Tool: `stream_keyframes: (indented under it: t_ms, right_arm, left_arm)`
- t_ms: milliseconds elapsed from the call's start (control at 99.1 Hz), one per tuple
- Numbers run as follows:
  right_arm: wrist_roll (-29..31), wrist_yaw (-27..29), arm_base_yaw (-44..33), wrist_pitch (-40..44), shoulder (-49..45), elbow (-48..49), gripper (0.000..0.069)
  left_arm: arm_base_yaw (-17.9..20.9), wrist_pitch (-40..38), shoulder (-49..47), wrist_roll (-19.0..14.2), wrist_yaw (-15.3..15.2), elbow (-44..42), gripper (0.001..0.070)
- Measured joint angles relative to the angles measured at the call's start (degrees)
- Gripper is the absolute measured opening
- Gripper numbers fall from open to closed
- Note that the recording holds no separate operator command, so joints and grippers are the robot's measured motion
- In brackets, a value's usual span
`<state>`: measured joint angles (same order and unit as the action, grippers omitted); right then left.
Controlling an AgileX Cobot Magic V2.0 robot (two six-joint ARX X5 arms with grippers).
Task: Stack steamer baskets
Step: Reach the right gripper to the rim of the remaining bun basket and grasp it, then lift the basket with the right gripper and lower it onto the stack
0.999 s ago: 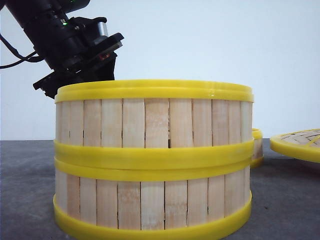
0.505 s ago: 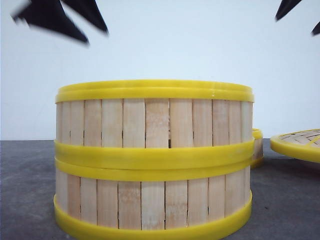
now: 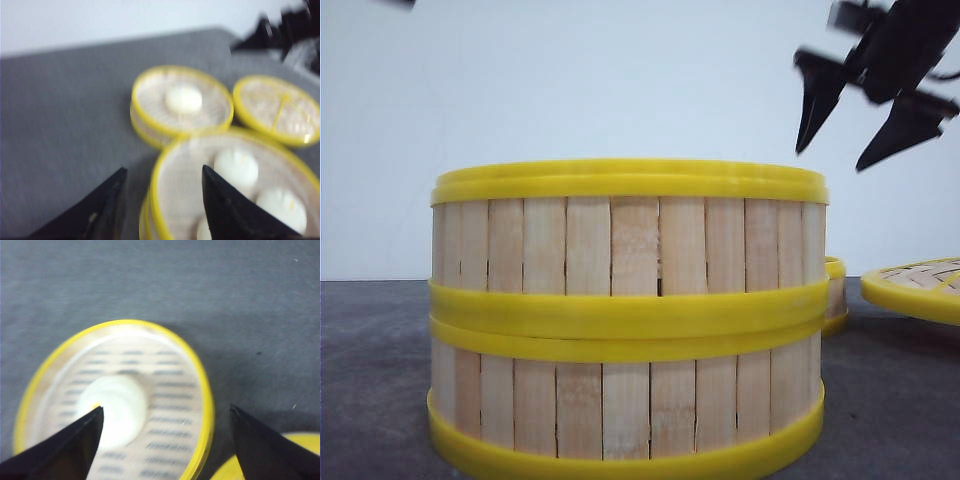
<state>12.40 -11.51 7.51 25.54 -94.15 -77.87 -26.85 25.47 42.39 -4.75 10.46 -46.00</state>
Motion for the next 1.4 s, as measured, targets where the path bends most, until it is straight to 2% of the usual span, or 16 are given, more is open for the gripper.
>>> stream_keyframes:
  t_ms: [131, 505, 646, 838, 959, 1019, 1262, 1403]
  right_arm:
    - [0.02, 2.49, 0.00, 0.11, -5.40, -2.05, 0.0463]
    - [1.51, 2.93, 0.00, -2.89, -14.49, -2.23, 0.0336]
    - [2.38, 4.81, 0.00, -3.15, -15.89, -2.25, 0.0279]
    - [3.08, 5.33, 0.00, -3.10, -16.57, -2.25, 0.0243]
    - [3.10, 5.38, 0.15, -3.13, -16.57, -2.25, 0.0136]
    - [3.10, 5.38, 0.33, -3.10, -16.57, -2.25, 0.0106]
    - [3.10, 5.88, 1.05, -3.04, -17.46, -2.29, 0.0069]
    - [3.28, 8.35, 1.66, -3.13, -18.12, -2.32, 0.0033]
  left_arm:
    - [0.00, 2.10, -5.27, -0.92, -0.04, 2.56, 0.0275]
    - [0.00, 9.05, -13.11, -1.97, -0.04, 2.34, 0.0275]
    - [0.00, 9.64, -14.80, -2.14, -0.04, 2.34, 0.0275]
    - [0.00, 10.10, -15.58, -2.16, -0.04, 2.34, 0.0275]
    - [0.00, 10.12, -15.74, -2.16, -0.04, 2.34, 0.0275]
    - [0.00, 10.12, -15.78, -2.16, -0.04, 2.34, 0.0275]
    - [0.00, 10.12, -15.85, -2.16, -0.04, 2.34, 0.0275]
    - [0.00, 10.12, -16.20, -2.19, -0.04, 2.34, 0.0275]
